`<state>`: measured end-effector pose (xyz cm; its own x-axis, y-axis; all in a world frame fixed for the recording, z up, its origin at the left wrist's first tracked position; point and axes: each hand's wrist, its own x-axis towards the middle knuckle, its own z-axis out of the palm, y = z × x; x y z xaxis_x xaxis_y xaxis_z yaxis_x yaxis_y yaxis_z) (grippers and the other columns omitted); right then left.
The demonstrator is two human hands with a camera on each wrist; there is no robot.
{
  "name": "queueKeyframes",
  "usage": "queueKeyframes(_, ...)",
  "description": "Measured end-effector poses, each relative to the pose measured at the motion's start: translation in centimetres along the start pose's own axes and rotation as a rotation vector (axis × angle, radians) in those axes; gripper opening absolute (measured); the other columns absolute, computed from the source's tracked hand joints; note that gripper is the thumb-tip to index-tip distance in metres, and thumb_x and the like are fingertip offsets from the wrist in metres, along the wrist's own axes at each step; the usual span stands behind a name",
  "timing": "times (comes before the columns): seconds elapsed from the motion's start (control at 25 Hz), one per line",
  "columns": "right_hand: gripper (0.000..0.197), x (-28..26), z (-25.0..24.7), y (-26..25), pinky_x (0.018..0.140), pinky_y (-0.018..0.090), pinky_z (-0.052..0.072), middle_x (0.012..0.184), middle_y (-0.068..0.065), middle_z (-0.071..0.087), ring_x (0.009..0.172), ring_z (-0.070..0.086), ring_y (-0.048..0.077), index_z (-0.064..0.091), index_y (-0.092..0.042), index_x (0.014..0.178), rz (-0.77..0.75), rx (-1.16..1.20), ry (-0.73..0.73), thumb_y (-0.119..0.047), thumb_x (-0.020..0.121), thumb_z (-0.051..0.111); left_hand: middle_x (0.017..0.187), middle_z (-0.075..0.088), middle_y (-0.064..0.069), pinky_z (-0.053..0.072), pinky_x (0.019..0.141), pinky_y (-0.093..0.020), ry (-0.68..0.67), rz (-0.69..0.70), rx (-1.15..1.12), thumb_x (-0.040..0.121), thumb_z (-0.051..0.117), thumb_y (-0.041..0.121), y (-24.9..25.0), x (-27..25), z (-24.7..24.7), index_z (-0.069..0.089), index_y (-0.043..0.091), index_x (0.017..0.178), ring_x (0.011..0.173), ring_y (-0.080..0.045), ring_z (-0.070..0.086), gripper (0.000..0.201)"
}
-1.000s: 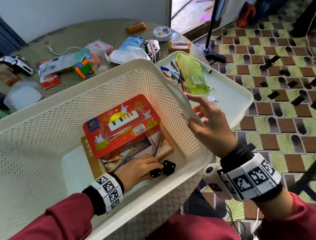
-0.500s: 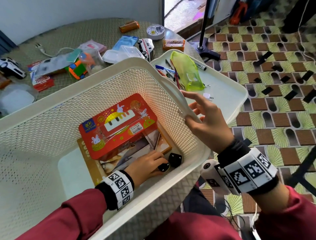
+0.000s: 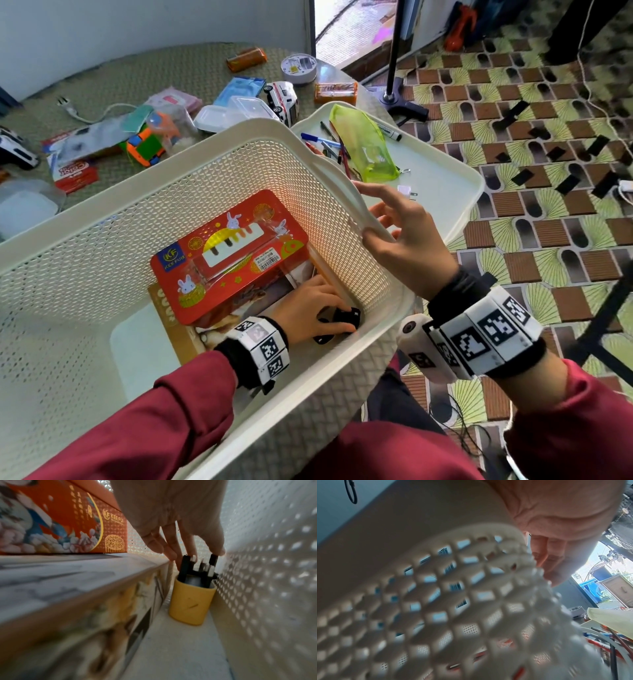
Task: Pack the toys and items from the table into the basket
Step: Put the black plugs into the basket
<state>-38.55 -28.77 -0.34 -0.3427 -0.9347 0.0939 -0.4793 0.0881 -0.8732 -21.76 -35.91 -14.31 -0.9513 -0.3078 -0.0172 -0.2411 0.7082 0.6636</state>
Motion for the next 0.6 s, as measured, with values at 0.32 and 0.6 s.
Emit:
queueKeyframes(0.32, 0.053, 0.0, 0.0, 0.2, 0.055, 0.008, 0.044, 0.078, -0.015, 0.050, 0.064, 0.052, -0.005, 0.051, -0.018, 0.131, 0.002, 0.021, 0.005, 0.002, 0.083, 0.060, 0.108, 0.069, -0.006, 0.040, 0.088, -0.020, -0.169, -0.012, -0.080, 0.081, 0.074, 0.017, -0.2, 0.9, -1.3, 0.072, 0.009, 0.107, 0.103, -0.023, 0.055, 0.028)
queueKeyframes(0.6, 0.054, 0.1, 0.0, 0.3, 0.056, 0.009, 0.045, 0.078, -0.012, 0.052, 0.067, 0.053, 0.002, 0.052, -0.022, 0.130, 0.002, 0.036, 0.007, 0.001, 0.082, 0.060, 0.134, 0.055, -0.003, 0.037, 0.104, -0.029, -0.301, -0.021, -0.016, 0.085, 0.071, 0.027, 0.1, 0.3, -2.0, 0.064, 0.013, 0.123, 0.122, -0.017, 0.046, 0.041)
